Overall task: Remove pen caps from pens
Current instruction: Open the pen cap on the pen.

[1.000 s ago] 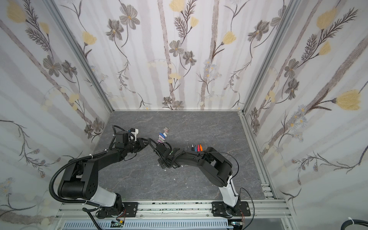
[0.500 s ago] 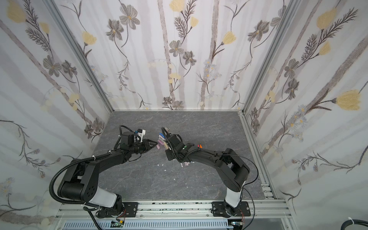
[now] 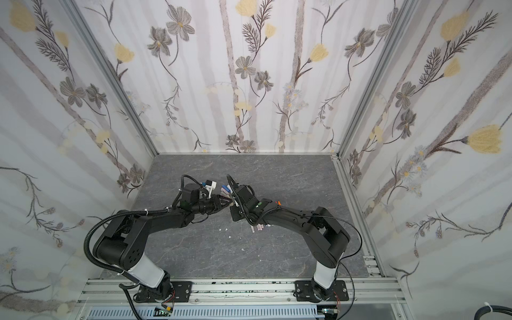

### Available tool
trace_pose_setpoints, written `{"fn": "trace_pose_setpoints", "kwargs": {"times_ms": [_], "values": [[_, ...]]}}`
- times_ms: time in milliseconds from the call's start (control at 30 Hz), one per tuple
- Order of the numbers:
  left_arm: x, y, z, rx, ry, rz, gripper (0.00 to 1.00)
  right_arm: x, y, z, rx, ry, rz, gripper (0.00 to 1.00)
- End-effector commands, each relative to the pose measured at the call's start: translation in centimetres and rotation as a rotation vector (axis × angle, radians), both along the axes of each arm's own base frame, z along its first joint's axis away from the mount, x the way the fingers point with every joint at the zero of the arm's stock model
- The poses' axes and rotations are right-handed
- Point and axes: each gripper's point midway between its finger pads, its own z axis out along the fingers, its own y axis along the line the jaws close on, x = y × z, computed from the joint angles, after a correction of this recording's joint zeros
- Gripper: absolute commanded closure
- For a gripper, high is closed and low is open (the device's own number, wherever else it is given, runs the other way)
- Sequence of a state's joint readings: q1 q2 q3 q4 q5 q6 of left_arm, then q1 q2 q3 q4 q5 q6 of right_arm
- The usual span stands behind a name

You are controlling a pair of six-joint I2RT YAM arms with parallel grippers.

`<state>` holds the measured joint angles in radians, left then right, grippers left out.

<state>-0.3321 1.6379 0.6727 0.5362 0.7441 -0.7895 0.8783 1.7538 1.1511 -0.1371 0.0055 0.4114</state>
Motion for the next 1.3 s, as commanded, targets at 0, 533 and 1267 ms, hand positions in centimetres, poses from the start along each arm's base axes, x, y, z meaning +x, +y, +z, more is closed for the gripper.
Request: {"fn": "trace_pose_setpoints", "kwargs": {"times_ms": [0,533,1267], "values": [[0.7,-0.4,1.1,-0.028,-0.038,0.002,0.66,0.1,0.5,1.1,0.046,-0.017,0.004,1.0],[1.2,-1.4,1.0,-0.044,-0.036,-0.01,0.84,0.0,0.7,1.3,0.063,-0.016,0.007,1.0],[1.3,-1.5,1.7,-0.043,-0.047,-0.02,1.0,1.1,1.2,0.5,0.069,-0.009,0.003,0.82]]}}
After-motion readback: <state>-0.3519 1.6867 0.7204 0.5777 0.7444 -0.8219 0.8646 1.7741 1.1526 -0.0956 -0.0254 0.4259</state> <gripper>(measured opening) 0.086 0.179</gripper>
